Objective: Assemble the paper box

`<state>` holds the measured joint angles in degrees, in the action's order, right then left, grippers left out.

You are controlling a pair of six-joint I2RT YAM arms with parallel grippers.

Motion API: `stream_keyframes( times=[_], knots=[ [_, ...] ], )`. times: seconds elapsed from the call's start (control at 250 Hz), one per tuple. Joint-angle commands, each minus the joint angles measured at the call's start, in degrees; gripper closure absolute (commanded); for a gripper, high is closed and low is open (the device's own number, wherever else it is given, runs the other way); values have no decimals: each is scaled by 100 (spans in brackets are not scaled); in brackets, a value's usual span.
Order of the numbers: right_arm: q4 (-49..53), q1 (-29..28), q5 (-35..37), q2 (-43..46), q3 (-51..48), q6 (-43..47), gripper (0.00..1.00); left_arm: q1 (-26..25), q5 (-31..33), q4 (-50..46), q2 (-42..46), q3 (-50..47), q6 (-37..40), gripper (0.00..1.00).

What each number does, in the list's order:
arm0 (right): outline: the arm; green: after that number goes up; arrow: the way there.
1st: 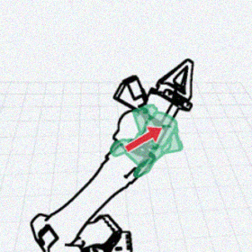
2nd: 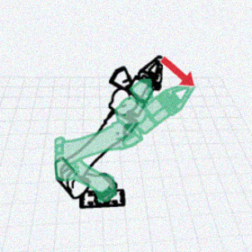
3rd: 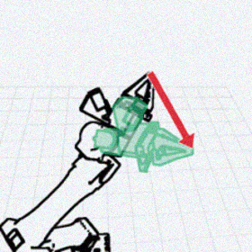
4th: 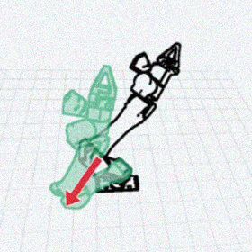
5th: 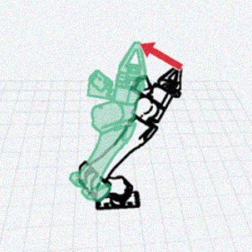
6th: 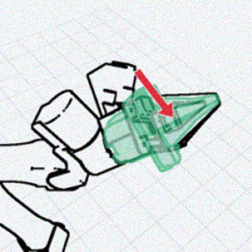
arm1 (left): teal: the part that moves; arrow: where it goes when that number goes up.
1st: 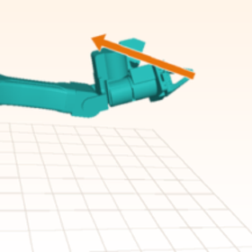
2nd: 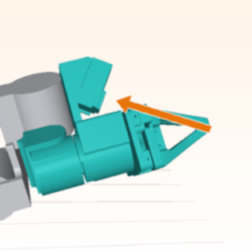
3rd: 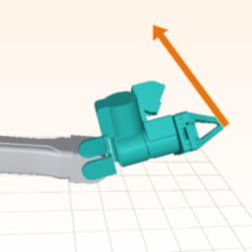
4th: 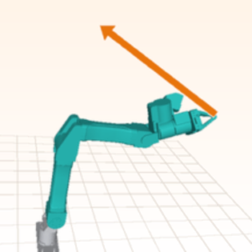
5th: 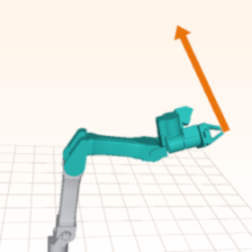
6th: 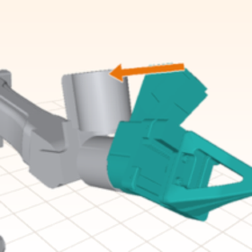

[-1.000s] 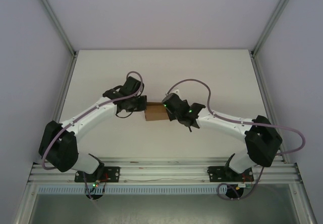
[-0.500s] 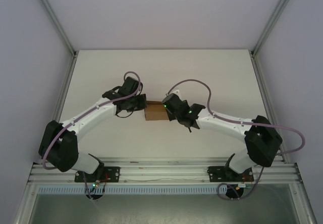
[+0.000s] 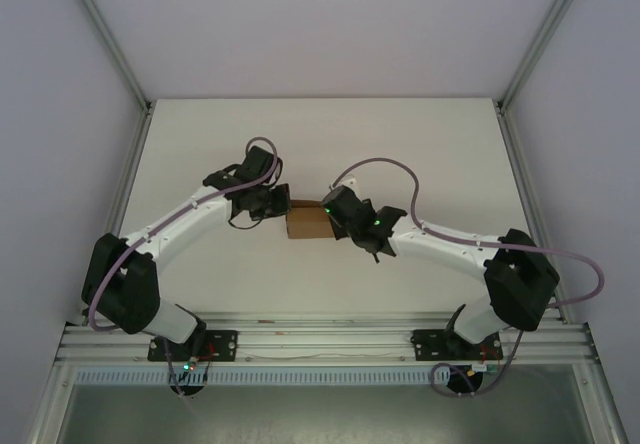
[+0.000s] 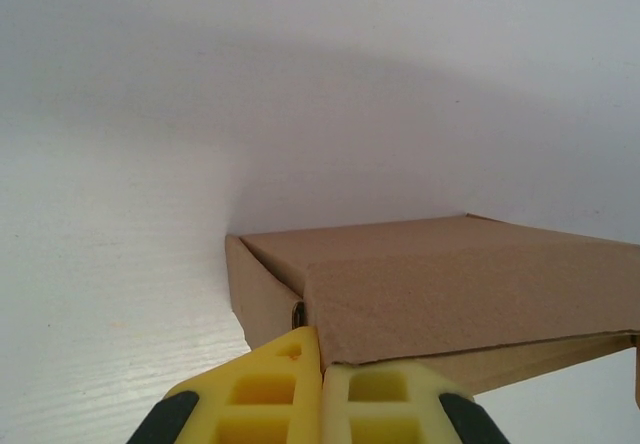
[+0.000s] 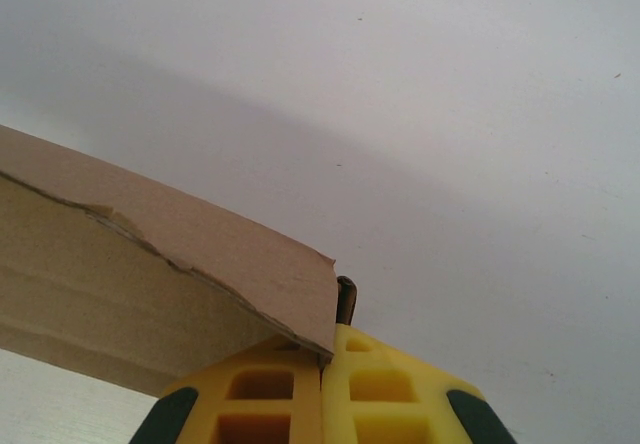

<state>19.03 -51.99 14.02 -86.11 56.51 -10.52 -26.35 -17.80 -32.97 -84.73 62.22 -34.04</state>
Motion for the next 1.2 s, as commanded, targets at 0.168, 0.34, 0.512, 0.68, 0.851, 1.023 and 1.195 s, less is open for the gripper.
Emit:
stream_keyframes(
  times=[0.168,0.34,0.512,0.68,0.851,1.023,1.195],
  knots=[
    [195,-152,-464,-134,-419,111,100,-341,537,29,-367,-833,203,100],
    [-505,-154,-541,17,-898,502,100,-749,1284,202,-186,-1227,509,100],
    [-879,-154,-675,246,-1240,560,86,-1265,2015,690,119,-1753,490,100],
    [-721,-154,-791,1002,-1083,153,49,-1603,2473,1064,151,-2044,471,100],
    [-1072,-97,-717,1706,-1143,-74,22,-1662,2510,1178,175,-2027,547,100],
    [-995,295,-567,1641,-943,-431,22,-1689,2545,1222,315,-2020,637,100],
    [-757,806,-913,1038,-711,-814,33,-1718,2537,1249,350,-1932,751,100]
  ],
)
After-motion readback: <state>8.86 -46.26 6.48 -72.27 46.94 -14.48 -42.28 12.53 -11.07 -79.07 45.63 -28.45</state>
